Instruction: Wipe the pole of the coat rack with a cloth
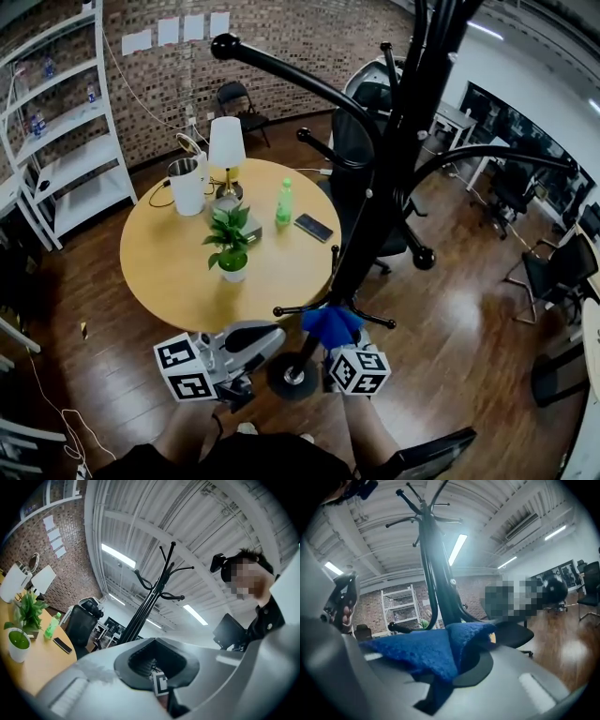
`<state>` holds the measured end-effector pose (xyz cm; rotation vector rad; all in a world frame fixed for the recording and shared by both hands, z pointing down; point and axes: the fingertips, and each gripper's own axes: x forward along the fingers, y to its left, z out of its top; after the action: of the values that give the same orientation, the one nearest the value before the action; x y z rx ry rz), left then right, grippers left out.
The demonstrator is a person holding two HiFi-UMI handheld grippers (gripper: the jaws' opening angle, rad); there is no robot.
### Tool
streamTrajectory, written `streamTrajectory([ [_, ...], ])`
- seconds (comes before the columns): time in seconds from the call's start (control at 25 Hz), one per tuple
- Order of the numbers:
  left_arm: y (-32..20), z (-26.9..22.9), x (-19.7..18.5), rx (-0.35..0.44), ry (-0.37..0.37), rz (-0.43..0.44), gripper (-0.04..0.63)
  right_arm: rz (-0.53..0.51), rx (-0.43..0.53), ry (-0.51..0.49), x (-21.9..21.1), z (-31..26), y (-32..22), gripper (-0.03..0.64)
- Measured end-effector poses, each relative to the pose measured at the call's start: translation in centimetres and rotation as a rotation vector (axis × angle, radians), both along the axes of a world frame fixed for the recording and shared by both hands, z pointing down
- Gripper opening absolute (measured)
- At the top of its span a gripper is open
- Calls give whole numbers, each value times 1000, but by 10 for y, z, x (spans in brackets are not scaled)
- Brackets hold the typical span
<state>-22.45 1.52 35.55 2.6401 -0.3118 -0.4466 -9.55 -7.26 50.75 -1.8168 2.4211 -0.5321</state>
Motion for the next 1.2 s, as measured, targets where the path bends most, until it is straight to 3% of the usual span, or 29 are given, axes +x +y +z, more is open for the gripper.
streamTrajectory([
  [0.28, 0, -2, 1, 2, -4, -8, 3, -21, -12, -59, -5, -3, 3, 25],
  [0.56, -9, -9, 1, 26, -1, -40, 2, -64, 169, -102, -13, -91, 4, 25],
  [0.76, -18, -18, 1, 60, 17, -17, 3, -74, 265, -99, -21, -137, 6, 25],
  [1.0, -61, -11, -15, 54, 36, 177, 2, 96, 206, -23, -32, -112, -1, 25],
  [1.2, -91, -6, -38, 21, 6, 381, 2, 283, 52, -62, -45, -73, -5, 25],
])
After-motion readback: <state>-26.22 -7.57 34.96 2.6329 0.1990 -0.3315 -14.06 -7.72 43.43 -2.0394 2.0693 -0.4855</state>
